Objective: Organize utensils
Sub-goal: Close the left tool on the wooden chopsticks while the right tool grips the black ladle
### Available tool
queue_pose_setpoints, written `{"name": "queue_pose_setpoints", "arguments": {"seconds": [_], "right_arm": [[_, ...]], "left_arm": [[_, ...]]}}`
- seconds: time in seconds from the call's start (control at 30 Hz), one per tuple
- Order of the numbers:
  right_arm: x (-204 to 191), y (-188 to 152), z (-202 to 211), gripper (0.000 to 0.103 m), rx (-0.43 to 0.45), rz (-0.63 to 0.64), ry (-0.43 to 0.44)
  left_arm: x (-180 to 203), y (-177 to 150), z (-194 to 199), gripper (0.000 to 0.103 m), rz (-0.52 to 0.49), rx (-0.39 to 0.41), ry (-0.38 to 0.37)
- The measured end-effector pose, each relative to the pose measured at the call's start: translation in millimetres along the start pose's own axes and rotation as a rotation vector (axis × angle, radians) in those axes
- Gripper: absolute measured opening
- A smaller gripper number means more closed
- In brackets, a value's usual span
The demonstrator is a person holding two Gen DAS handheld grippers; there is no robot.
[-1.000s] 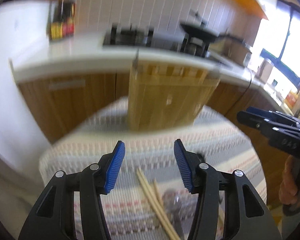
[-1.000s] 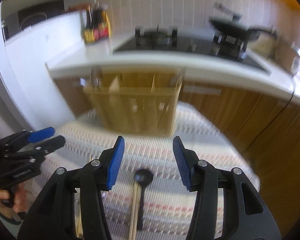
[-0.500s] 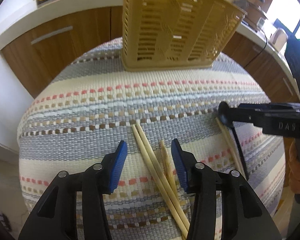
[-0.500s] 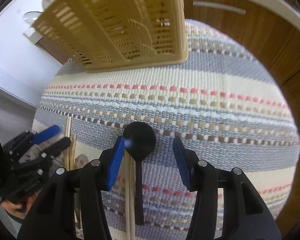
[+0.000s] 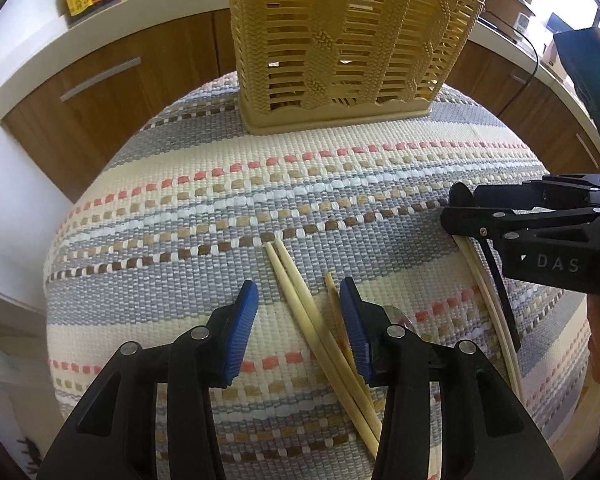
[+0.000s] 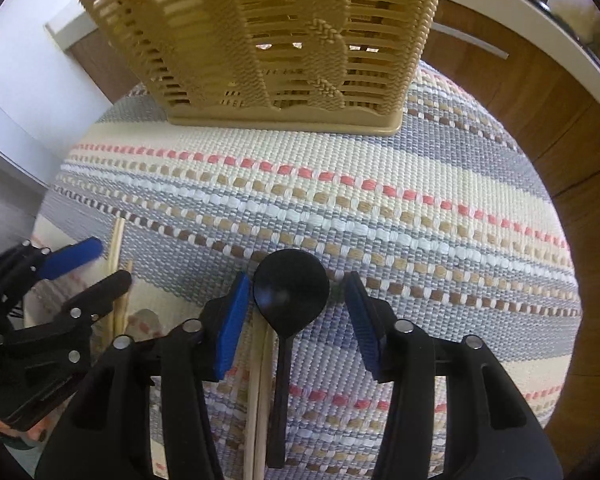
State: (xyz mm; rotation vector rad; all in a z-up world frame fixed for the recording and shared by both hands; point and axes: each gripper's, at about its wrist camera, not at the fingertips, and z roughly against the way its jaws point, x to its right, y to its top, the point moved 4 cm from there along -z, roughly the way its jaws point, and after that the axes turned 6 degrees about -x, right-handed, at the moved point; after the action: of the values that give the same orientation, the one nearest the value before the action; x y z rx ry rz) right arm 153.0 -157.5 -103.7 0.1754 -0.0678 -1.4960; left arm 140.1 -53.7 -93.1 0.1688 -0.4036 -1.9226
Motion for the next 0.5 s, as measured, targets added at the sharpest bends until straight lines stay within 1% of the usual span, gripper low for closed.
{"name": "queue_pose_setpoints", "arguments": {"seconds": [0.03,0.1,0.17,0.2,0.27,0.33,0.37,0.4,0.43,0.5], "right_arm": [[-2,0,0,0.035,0.003,0.004,-0.029],[-3,0,-1,0.035,0.002,-0.006,-0.012],[-1,1,-1,0.035,-0.001,-0.029,0.024],[5,0,1,0.035,-0.002,-0.034,0.035],[9,-1,2,0.035,-0.004,-0.043,0.057],[10,-1,3,0.035,-0.005,-0.043,0.065],[9,-1,3,0.035,-0.005,-0.043,0.067],[9,-1,4,0.035,-0.006,-0.045,0.073],[10,-2,4,0.035,-0.008,-0.050,0.082],[22,-2,5,0.035,-0.010,-0.057,0.102]], "left_arm": [[4,2,-2,0.041,-0.003,-0.001,0.005],[7,2,-3,0.041,-0.006,0.000,0.012],[12,4,-8,0.042,-0.007,0.001,0.015],[14,4,-8,0.041,-0.012,0.002,0.021],[18,3,-8,0.037,-0.035,0.008,0.031],[22,1,-7,0.030,-0.062,0.010,0.032],[23,0,-6,0.029,-0.071,0.008,0.029],[23,0,-6,0.028,-0.074,0.003,0.019],[21,1,-6,0.024,-0.072,-0.003,0.008],[17,1,-5,0.017,-0.072,-0.010,0.009]]}}
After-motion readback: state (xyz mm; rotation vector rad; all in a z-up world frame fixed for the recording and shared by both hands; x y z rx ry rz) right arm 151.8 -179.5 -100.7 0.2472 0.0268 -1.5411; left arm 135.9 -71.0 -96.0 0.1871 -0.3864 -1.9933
